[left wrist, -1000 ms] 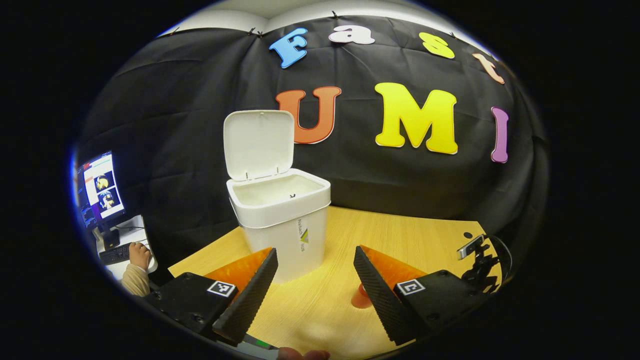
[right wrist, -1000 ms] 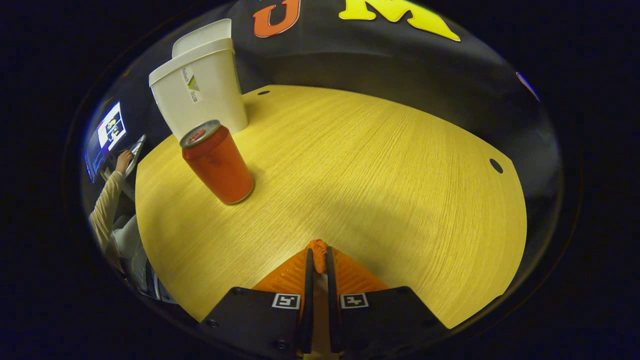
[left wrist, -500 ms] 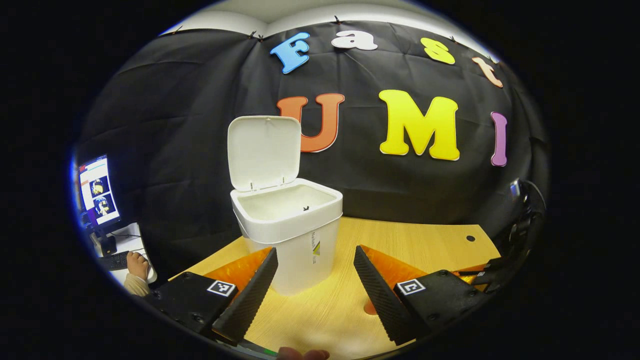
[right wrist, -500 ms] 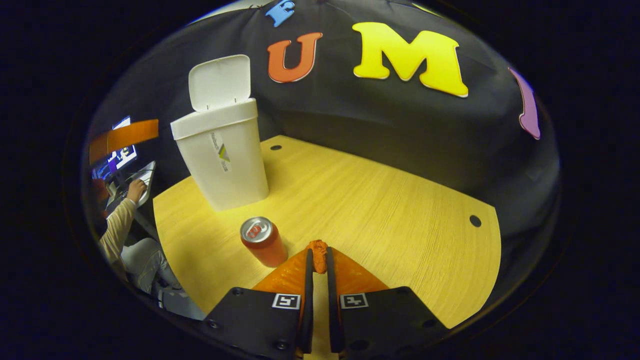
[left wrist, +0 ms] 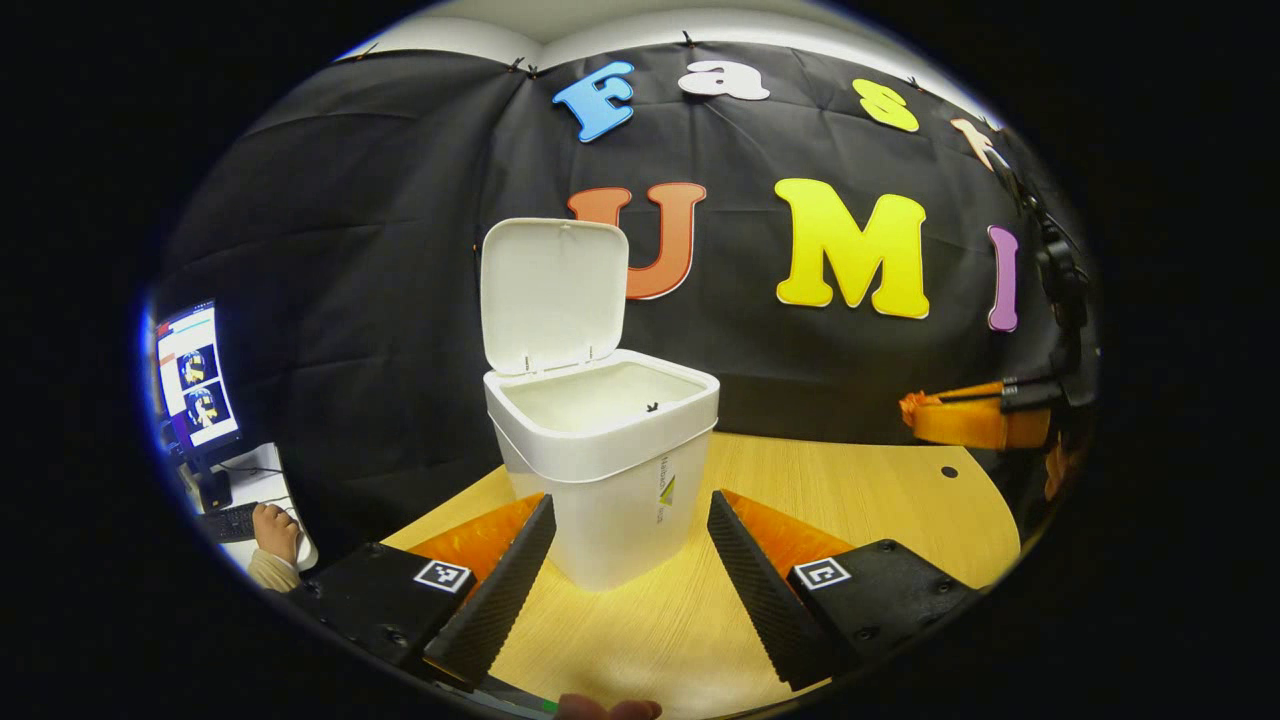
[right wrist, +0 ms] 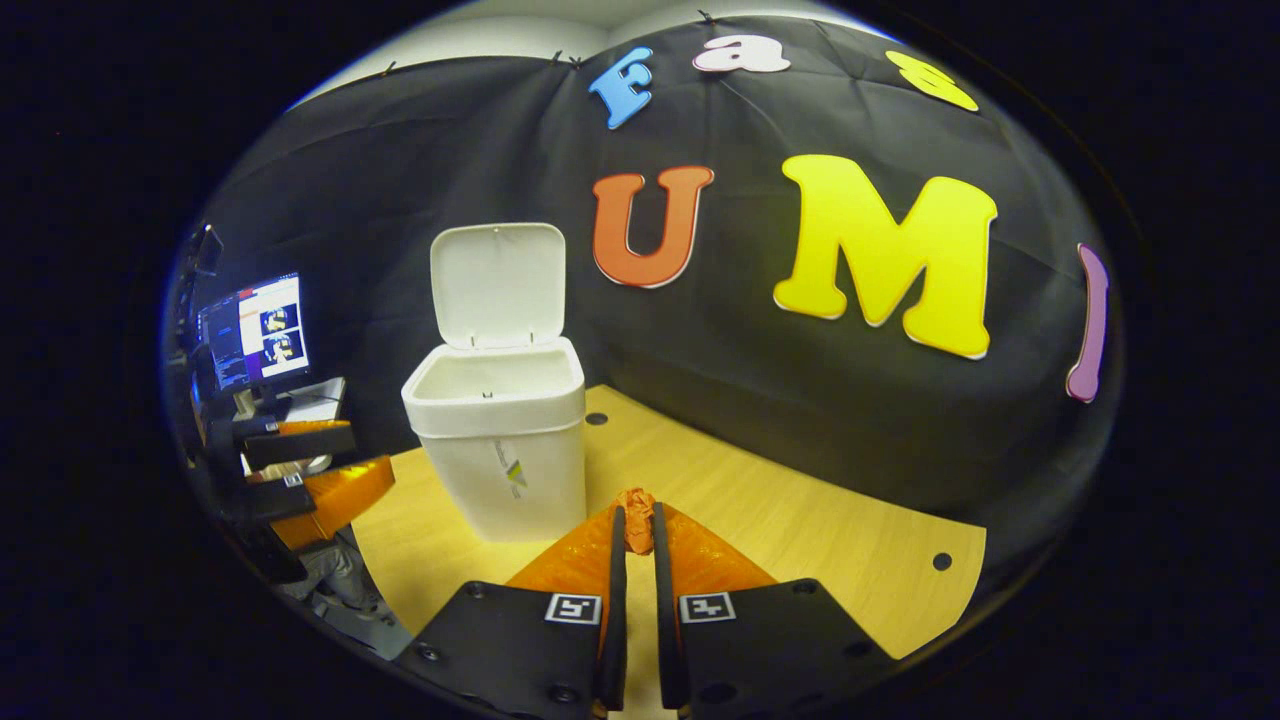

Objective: Press the lid of the desktop garbage bin to open it, pick up the crumpled paper on the desktop and throw it into the bin, then pick up the pop can on the desktop and drop it into the bin, and finally close the garbage bin lid.

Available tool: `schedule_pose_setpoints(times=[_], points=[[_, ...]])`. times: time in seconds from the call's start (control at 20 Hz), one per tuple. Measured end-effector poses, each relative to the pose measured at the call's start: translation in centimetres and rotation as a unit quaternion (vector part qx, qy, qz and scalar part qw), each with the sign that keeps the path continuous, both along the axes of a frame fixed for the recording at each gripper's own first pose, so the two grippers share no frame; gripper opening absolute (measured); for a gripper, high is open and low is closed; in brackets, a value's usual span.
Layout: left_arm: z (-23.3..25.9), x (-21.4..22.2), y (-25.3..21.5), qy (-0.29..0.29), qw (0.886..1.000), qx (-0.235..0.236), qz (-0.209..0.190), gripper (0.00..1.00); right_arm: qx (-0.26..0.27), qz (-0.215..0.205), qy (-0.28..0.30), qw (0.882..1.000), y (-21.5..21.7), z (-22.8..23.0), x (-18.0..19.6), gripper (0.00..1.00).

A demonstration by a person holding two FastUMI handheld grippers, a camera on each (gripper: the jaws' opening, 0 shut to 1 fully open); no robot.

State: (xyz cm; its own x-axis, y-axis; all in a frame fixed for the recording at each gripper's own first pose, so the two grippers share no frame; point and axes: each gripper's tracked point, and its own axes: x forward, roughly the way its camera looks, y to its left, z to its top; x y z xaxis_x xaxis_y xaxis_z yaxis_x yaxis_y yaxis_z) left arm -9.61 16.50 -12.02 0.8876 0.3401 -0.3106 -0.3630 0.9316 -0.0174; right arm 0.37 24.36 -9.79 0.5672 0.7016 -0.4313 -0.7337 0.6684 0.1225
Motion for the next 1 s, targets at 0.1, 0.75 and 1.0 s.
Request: schedule_pose_setpoints(times=[0.1, 0.75, 1.0], points=[[0.0, -0.3, 0.9, -0.001, 1.000, -0.002, 0.005, 1.00, 0.004, 0.013, -0.011, 1.000, 2.7, 1.0, 0.6, 0.14], [-0.9, -5.4, 8.4, 0.010, 0.997, -0.018, 0.081, 1.00, 0.009, 0.098, -0.044, 0.994, 20.4, 2.2, 1.2, 0.14], [-1.9, -6.2, 10.0, 0.012, 0.995, -0.029, 0.097, 1.00, -0.015, 0.118, -0.053, 0.992, 23.5, 0.8, 1.1, 0.13]])
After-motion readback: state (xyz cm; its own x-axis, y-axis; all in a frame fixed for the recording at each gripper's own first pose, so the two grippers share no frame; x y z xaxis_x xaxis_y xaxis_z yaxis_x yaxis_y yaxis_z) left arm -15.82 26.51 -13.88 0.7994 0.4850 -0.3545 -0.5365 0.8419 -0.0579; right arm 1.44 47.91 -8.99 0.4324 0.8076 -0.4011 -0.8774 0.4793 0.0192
